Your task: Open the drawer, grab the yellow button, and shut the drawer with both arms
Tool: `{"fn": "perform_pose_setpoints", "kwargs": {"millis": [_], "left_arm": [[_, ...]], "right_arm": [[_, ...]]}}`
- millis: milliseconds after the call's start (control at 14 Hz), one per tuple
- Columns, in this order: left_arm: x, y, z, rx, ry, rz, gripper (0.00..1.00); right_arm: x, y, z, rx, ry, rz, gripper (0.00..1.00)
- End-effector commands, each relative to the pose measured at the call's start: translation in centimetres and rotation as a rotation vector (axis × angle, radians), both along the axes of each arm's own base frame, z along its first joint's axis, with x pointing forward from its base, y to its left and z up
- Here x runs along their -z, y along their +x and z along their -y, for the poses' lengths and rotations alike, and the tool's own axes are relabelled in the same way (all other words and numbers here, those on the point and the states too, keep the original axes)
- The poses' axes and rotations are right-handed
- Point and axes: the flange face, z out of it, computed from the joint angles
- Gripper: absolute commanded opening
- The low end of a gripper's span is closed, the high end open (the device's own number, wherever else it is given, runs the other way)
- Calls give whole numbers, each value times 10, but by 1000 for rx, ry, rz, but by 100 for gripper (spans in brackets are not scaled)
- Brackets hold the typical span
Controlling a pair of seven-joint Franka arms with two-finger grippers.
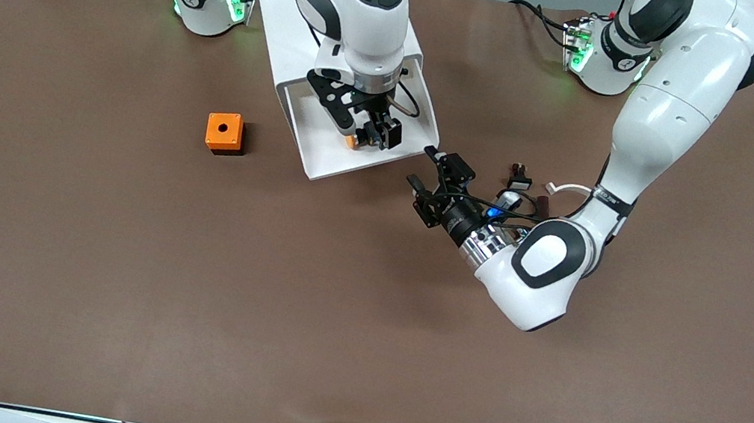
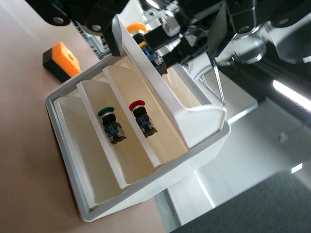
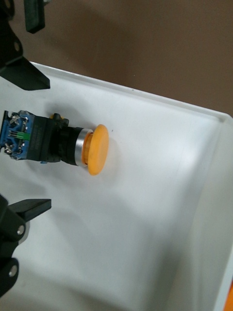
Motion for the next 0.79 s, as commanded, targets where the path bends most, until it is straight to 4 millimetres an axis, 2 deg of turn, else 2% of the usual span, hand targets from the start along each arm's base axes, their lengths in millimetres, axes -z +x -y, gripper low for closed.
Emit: {"fn": "perform_pose_setpoints", "kwargs": {"millis": [0,71,143,286,357,500,571,714], "left_arm": [[-13,7,-6,47,-101,137,84],[-18,15,-12,64,-129,217,86],[-17,14,-12,101,-163,280,88],[-26,19,-15,146,-258,412,90],[-32,24,-17,166,-284,485,96],[-45,36,-23,201,-305,661,99],[-52,42,-26,222,-309,745,99],[-68,53,-30,284,-281,912,99]], "right_arm": [[4,1,-3,11,-15,12,94],[4,1,-3,12,-14,11,91],[7,3,-3,16,-18,8,87],[11,2,-4,21,-21,2,69],[14,2,-4,34,-24,0,58],[12,5,-3,46,-17,-4,20],[8,6,-3,48,-12,-4,7],[-5,12,-5,47,6,10,3]]}}
